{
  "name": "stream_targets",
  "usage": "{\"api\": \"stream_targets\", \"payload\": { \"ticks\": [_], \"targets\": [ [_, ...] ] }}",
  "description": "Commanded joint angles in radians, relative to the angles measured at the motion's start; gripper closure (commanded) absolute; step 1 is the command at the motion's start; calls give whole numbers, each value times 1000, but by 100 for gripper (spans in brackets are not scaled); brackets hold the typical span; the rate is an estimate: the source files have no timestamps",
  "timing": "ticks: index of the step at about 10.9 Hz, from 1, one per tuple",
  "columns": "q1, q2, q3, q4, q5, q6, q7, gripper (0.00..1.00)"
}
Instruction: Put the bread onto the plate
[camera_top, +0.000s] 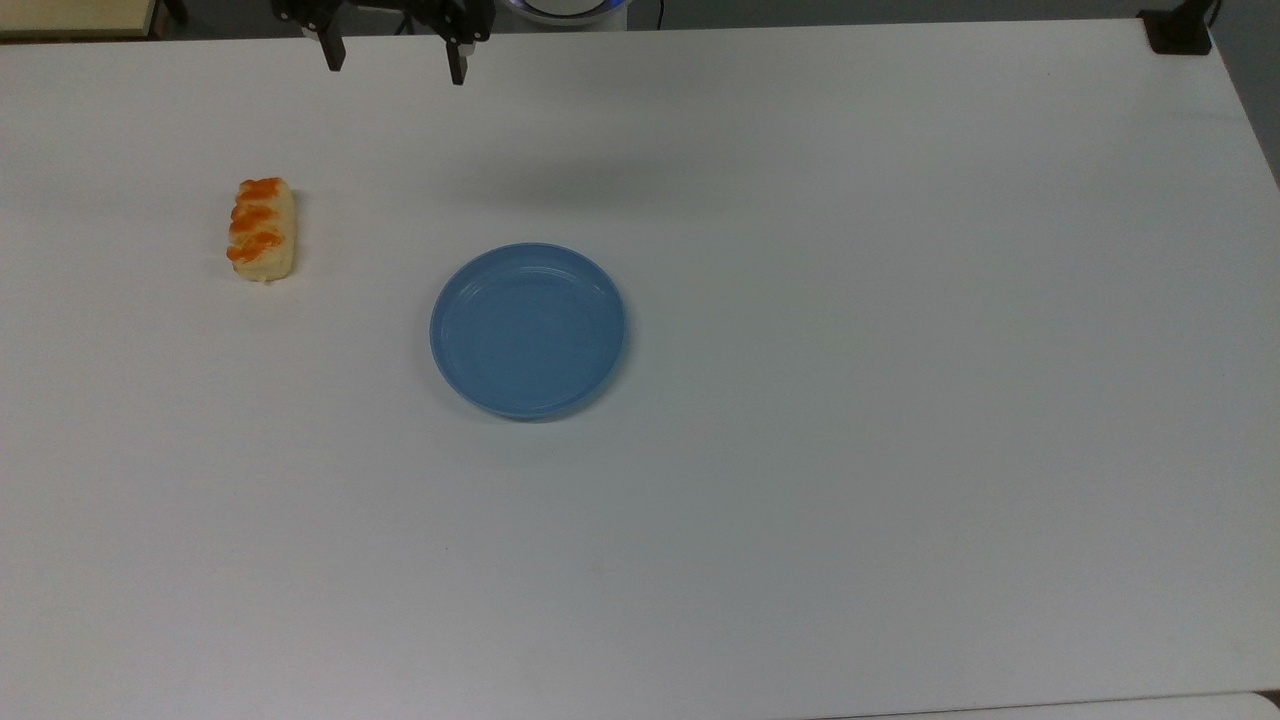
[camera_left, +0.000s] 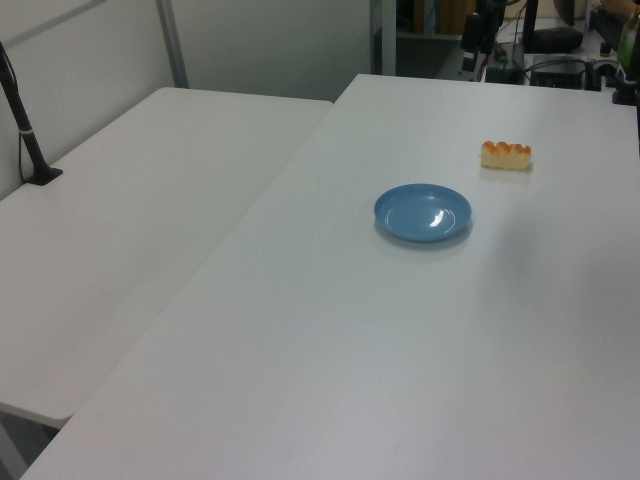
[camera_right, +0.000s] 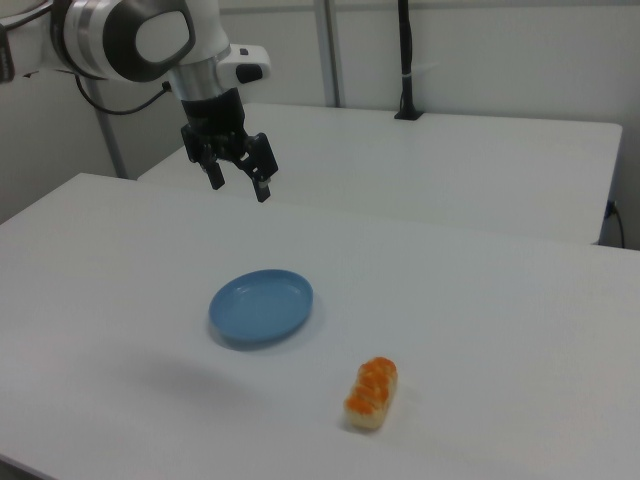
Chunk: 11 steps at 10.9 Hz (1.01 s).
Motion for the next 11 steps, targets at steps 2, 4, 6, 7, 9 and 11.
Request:
{"api": "stream_targets", "payload": {
  "ticks": [2,4,6,7,9,11],
  "targets": [
    [18,-1,-17,7,2,-18,-11,0],
    [18,-2,-17,4,2,-16,-11,0],
    [18,-1,-17,1,0,-15,-28,0],
    [15,-1,-17,-2,0,-15,-45,0],
    [9,-2,-19,-2,-15,-19,-83,0],
    [-3,-8,-22,-30,-78,-24,-120,0]
  ]
}}
